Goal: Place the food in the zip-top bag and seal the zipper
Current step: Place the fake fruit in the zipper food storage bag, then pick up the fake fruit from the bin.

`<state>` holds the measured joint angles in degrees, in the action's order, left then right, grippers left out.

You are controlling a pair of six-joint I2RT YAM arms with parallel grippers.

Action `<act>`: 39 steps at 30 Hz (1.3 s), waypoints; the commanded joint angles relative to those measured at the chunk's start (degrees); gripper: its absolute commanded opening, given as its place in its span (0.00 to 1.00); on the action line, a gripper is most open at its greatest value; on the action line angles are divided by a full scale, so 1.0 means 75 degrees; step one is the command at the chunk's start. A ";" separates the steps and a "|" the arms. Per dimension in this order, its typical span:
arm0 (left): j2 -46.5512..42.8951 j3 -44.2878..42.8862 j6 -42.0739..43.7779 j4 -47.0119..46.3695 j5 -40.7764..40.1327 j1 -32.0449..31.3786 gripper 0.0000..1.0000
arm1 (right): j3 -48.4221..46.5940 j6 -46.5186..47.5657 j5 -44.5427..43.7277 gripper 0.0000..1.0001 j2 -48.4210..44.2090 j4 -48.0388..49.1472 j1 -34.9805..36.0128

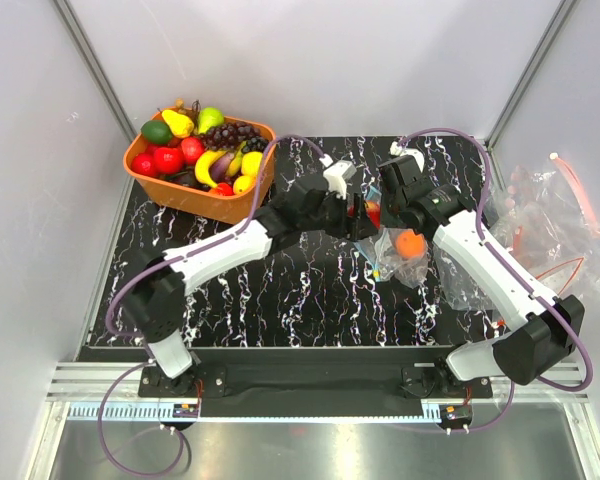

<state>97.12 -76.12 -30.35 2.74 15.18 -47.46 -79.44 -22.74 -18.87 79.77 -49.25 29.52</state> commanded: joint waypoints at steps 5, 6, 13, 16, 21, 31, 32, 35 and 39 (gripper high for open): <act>0.0773 -0.1276 0.0249 0.0864 -0.0253 -0.0211 0.63 | -0.0037 0.0032 -0.0237 0.00 -0.0299 -0.0054 0.0013; 0.0808 -0.1312 0.0273 0.0911 -0.0266 -0.0199 0.68 | -0.0037 0.0021 -0.0261 0.00 -0.0323 -0.0077 0.0014; 0.0563 -0.1347 0.0484 0.1239 -0.0465 -0.0222 0.99 | -0.0072 0.0021 -0.0518 0.00 -0.0405 -0.0218 0.0013; 0.0422 -0.1417 0.0554 0.1357 -0.0430 -0.0211 0.99 | -0.0061 0.0021 -0.0577 0.00 -0.0405 -0.0253 0.0002; -0.0046 -0.1558 0.0788 0.1906 -0.0711 -0.0141 0.99 | -0.0072 0.0056 -0.0624 0.00 -0.0464 -0.0288 0.0014; -0.1137 -0.1897 0.1233 0.3230 -0.1999 0.2130 0.99 | 0.0033 0.0114 -0.0578 0.00 -0.0581 -0.0312 0.0002; -0.1079 -0.2002 0.1385 0.3592 -0.2557 0.2609 0.99 | 0.0045 0.0114 -0.0566 0.00 -0.0616 -0.0312 0.0002; -0.0601 -0.2915 0.1689 0.4458 -0.3624 0.3500 0.99 | 0.0045 0.0126 -0.0519 0.00 -0.0651 -0.0335 0.0002; 0.0127 -0.3795 0.1995 0.4977 -0.3864 0.4452 0.99 | 0.0045 0.0161 -0.0437 0.00 -0.0698 -0.0347 0.0002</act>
<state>94.54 -100.57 -19.03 34.59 -8.08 -16.99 -79.05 -22.35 -21.82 76.53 -52.40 29.41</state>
